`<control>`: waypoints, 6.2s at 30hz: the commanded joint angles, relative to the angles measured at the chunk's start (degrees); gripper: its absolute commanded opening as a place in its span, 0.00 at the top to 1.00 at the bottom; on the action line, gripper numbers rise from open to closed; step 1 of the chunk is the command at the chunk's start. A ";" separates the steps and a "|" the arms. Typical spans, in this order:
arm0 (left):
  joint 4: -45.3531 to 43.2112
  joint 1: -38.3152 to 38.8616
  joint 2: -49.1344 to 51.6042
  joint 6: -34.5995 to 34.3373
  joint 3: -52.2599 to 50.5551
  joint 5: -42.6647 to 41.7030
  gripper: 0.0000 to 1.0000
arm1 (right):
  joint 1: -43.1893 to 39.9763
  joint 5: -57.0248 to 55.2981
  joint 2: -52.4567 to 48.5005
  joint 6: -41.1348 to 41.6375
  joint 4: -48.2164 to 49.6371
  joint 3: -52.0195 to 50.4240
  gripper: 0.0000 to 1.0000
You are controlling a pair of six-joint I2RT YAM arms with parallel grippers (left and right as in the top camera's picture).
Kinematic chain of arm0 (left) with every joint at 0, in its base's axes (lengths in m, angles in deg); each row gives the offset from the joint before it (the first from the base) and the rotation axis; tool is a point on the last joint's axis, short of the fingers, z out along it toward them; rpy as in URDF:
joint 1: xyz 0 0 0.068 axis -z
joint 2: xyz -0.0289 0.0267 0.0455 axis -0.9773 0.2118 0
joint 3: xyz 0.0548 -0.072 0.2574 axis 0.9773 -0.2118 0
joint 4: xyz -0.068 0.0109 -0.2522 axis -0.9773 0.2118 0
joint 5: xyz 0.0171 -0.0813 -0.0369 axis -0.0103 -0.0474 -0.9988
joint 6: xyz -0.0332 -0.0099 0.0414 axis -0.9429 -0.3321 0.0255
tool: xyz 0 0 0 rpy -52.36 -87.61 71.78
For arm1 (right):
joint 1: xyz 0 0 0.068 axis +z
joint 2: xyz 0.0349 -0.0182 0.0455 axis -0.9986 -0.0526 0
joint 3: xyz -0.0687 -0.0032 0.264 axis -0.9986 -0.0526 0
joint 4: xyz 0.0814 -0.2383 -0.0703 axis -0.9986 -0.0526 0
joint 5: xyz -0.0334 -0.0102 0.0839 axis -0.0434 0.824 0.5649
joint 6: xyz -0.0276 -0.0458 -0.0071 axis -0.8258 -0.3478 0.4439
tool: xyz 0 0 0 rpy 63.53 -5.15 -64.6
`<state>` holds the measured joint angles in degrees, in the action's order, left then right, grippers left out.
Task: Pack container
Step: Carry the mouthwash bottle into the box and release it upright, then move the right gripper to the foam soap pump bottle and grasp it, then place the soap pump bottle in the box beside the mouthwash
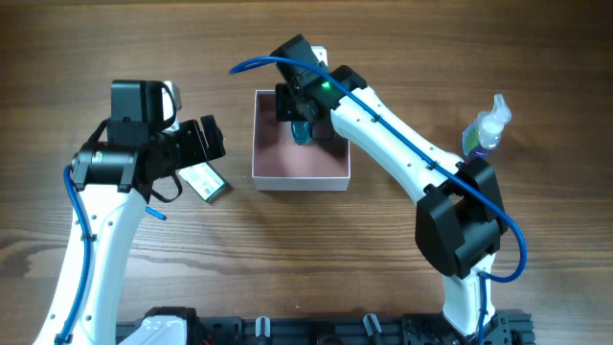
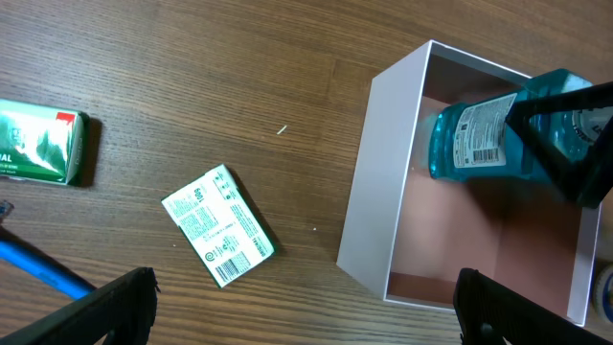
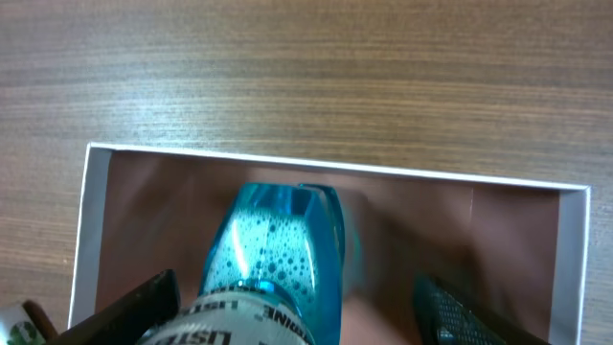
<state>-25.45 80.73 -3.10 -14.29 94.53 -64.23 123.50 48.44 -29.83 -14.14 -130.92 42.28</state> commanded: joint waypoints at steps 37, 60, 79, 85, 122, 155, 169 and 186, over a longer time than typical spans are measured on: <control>-0.13 0.26 0.28 -0.74 1.07 -0.70 0.00 | -41.03 6.84 35.08 -24.48 -29.51 0.15 0.00; -0.15 0.26 0.28 -0.72 1.07 -0.70 0.00 | -50.84 11.65 25.03 -35.41 -10.21 -21.59 0.00; -0.15 0.26 0.28 -0.72 1.07 -0.70 0.00 | -50.84 10.16 17.14 -35.63 -5.60 -21.97 0.00; -0.13 0.26 0.28 -0.72 1.07 -0.70 0.00 | -50.84 10.16 16.85 -35.60 -4.28 -21.99 0.04; -0.09 0.26 0.28 -0.72 1.07 -0.70 0.00 | -50.84 9.92 16.74 -35.04 -4.74 -21.99 0.58; -0.09 0.26 0.28 -0.72 1.07 -0.70 0.00 | -50.84 9.94 16.76 -34.91 -4.72 -21.99 0.76; -0.11 0.26 0.28 -0.72 1.05 -0.70 0.00 | -50.45 9.94 18.40 -32.04 -3.91 -18.36 0.96; -0.13 0.26 0.28 -0.72 1.05 -0.70 0.00 | -48.17 9.90 26.08 -32.41 -1.20 -17.73 0.96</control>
<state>-25.45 80.73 -3.10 -14.29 94.53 -64.23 73.38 58.52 -9.65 -47.45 -133.81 22.54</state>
